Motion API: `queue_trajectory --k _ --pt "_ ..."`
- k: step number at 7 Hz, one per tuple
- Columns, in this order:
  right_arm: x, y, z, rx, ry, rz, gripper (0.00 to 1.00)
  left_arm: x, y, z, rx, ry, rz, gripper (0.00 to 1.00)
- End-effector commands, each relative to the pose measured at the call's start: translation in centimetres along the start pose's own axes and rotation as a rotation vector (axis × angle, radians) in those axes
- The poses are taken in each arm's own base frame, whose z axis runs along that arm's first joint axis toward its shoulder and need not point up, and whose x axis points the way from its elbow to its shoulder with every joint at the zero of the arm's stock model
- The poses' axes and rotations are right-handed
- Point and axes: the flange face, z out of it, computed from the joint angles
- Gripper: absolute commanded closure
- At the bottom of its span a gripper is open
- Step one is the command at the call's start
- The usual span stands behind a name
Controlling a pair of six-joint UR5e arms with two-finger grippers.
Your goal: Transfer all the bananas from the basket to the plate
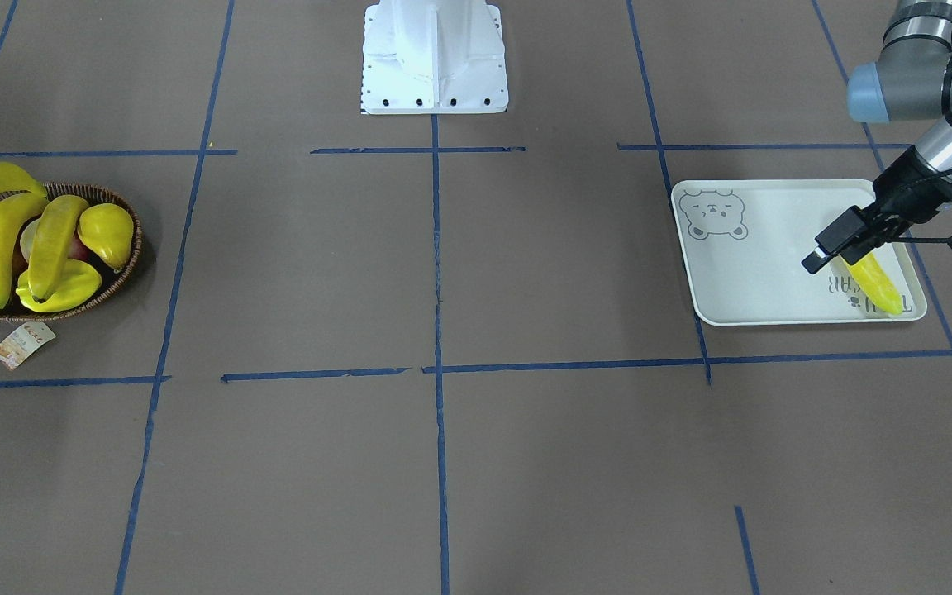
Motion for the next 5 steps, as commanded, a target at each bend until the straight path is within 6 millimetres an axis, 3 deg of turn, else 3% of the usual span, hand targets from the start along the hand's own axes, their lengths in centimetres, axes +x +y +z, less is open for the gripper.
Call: queue_trajectory --k 1,2,3,4,5 --pt "-8.9 -4.8 -2.0 -0.002 -0.144 -0.104 1.00 1.1 -0.2 0.0 0.000 0.015 0.012 0.01" --pt "-13.4 -5.7 -1.6 -0.041 -0.208 -0.132 1.00 1.8 -0.3 0.0 0.001 0.023 0.020 0.01" --pt "-17.8 -5.9 -0.6 -0.068 -0.238 -0.132 1.00 3.9 -0.6 0.0 0.004 0.047 0.041 0.01" --pt "-23.7 -5.8 0.1 -0.099 -0.279 -0.124 1.00 9.5 -1.7 0.0 0.012 0.107 0.098 0.01" --pt "-28.5 -5.3 0.4 -0.102 -0.302 -0.107 1.00 12.9 -0.5 1.1 -0.012 0.142 0.142 0.01"
